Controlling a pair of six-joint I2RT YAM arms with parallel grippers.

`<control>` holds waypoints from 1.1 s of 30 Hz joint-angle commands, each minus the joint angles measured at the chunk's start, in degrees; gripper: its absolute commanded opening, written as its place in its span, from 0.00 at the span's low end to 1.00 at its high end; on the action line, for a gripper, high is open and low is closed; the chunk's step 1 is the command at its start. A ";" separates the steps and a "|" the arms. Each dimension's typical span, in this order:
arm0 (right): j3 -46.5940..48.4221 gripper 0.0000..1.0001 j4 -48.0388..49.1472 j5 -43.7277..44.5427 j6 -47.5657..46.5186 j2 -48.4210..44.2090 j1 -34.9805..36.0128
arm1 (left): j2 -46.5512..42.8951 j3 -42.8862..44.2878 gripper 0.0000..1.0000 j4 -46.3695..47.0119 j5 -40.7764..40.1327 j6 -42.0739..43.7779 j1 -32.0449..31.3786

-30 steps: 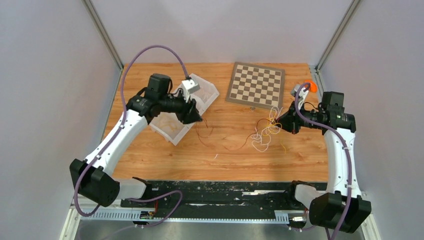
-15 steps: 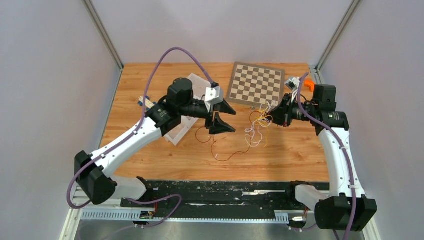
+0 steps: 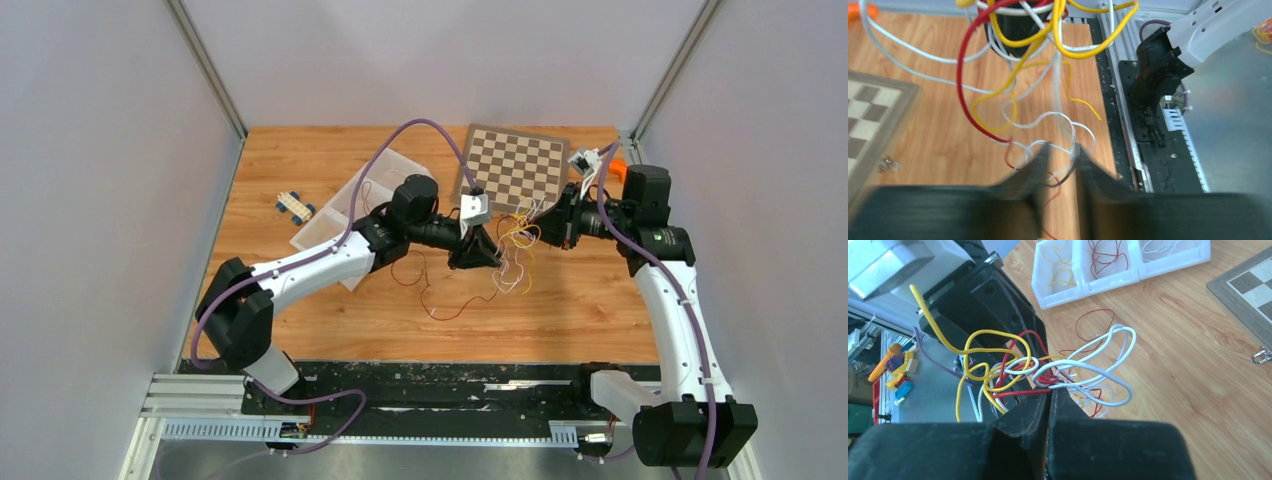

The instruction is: Untangle the cables

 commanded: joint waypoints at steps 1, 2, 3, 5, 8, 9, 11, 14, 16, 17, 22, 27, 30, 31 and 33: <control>-0.47 0.00 2.68 2.89 1.50 -1.41 0.13 | -1.23 2.16 0.14 0.60 0.05 2.05 -0.70; -0.96 0.00 2.62 4.88 0.89 -1.49 0.04 | -2.12 2.68 0.06 -0.41 0.19 2.40 -0.70; -1.56 0.00 2.55 7.87 -0.12 -1.61 0.03 | -4.47 2.95 0.01 -2.43 0.40 3.00 -0.71; -3.54 0.00 2.20 15.90 -3.49 -1.45 0.02 | -8.71 3.98 0.00 -6.71 0.68 4.47 -0.54; -7.22 0.00 2.14 28.33 -10.72 0.38 -0.05 | -13.74 7.13 0.00 -11.81 0.87 5.22 0.73; -8.58 0.00 2.18 31.41 -13.20 1.43 -0.14 | -15.31 8.12 0.00 -13.35 0.95 4.12 1.33; -11.21 0.00 2.32 35.85 -17.72 3.69 -0.36 | -16.76 11.93 0.00 -14.70 1.05 1.40 3.59; -15.32 0.00 3.58 39.88 -21.70 8.00 -1.03 | -16.92 20.16 0.00 -16.25 1.13 -1.90 8.09; -17.78 0.00 4.46 40.96 -23.38 10.98 -2.06 | -16.24 25.78 0.00 -16.57 1.21 -5.25 11.21; -18.75 0.00 5.00 41.20 -24.05 12.34 -2.75 | -15.90 29.33 0.00 -16.55 1.25 -6.21 13.63; -21.03 0.01 6.90 41.33 -26.88 16.65 -6.28 | -11.48 41.27 0.00 -15.86 0.10 -12.85 21.78; -20.99 0.08 7.00 40.52 -27.72 17.35 -7.87 | -8.52 46.41 0.00 -14.93 -1.14 -12.80 26.31; -20.47 0.08 7.03 40.16 -27.25 17.21 -7.85 | -7.31 46.11 0.00 -14.15 -3.39 -13.16 27.65; -20.30 0.08 6.93 39.92 -27.00 17.18 -7.86 | -6.81 46.06 0.00 -14.15 -3.95 -13.11 28.31; -19.93 0.08 6.61 39.17 -26.60 16.97 -7.88 | -6.37 45.32 0.00 -14.11 -5.67 -11.97 29.24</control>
